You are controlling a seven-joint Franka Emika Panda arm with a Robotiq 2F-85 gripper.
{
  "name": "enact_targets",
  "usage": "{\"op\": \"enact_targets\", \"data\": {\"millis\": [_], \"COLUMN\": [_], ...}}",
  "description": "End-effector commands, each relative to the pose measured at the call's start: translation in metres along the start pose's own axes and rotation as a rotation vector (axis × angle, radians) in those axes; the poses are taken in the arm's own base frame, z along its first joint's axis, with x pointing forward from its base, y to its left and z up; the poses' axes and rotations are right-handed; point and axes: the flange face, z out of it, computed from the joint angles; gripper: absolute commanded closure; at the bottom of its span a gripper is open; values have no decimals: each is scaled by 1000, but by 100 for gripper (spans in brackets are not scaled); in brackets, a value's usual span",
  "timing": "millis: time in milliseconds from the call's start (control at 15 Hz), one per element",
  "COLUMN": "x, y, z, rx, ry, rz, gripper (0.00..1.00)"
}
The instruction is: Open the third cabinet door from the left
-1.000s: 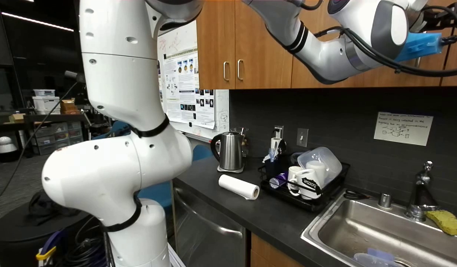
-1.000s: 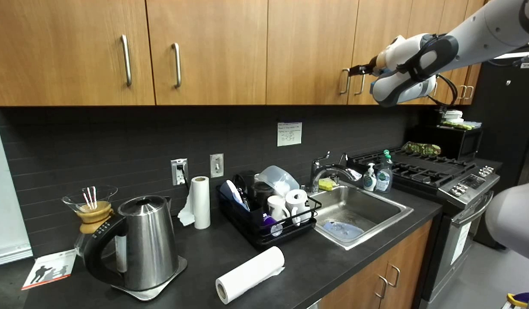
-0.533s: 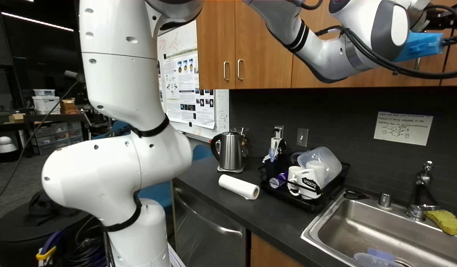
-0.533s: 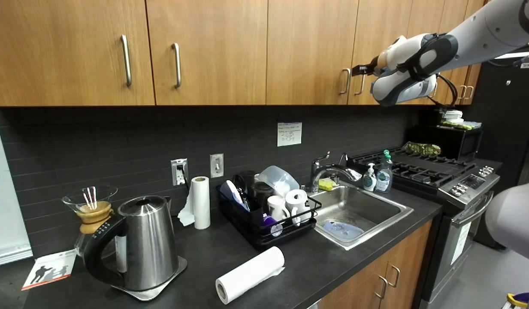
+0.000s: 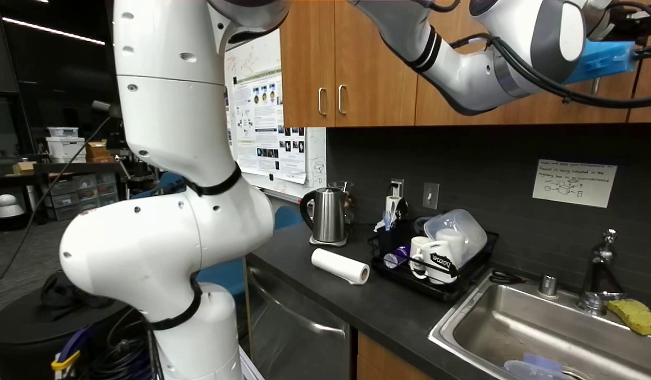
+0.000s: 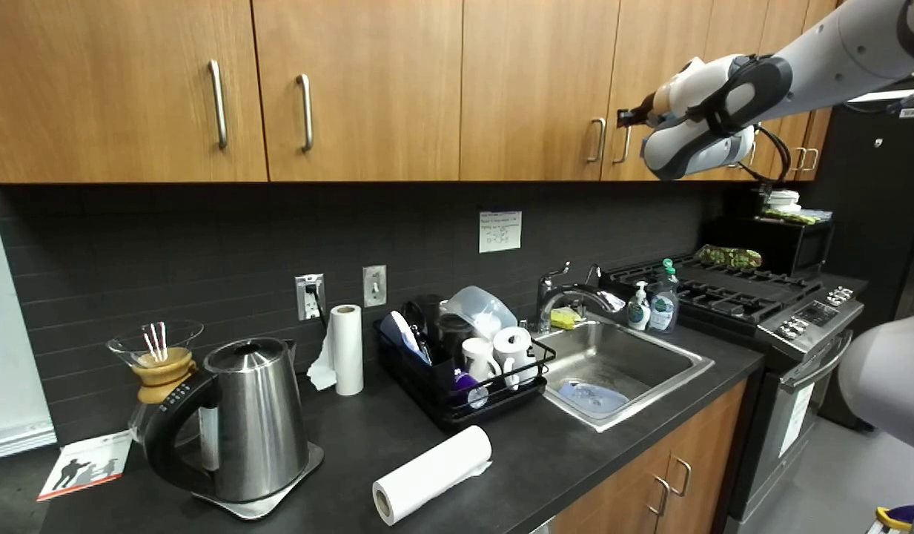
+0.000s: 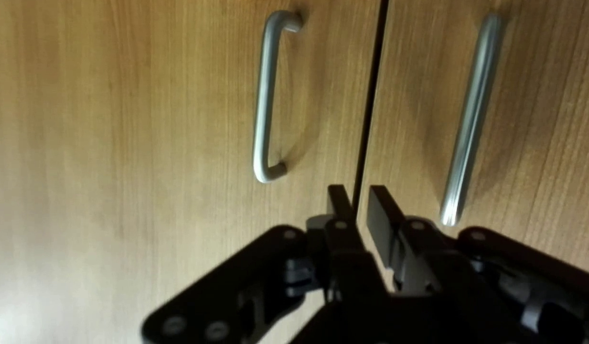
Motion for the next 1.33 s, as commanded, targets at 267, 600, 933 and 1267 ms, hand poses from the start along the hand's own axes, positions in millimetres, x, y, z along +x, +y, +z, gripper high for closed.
{"op": "enact_targets", "data": {"millis": [267,600,933,1267], "x": [16,16,8,-1], "y": [9,10,7,1], "z": [-3,-2,-1,4], "rx": [-25,-24,-15,10], "ry": [32,33,21,6], "rz": [12,22,20,17], "gripper": [34,0,0,0]}}
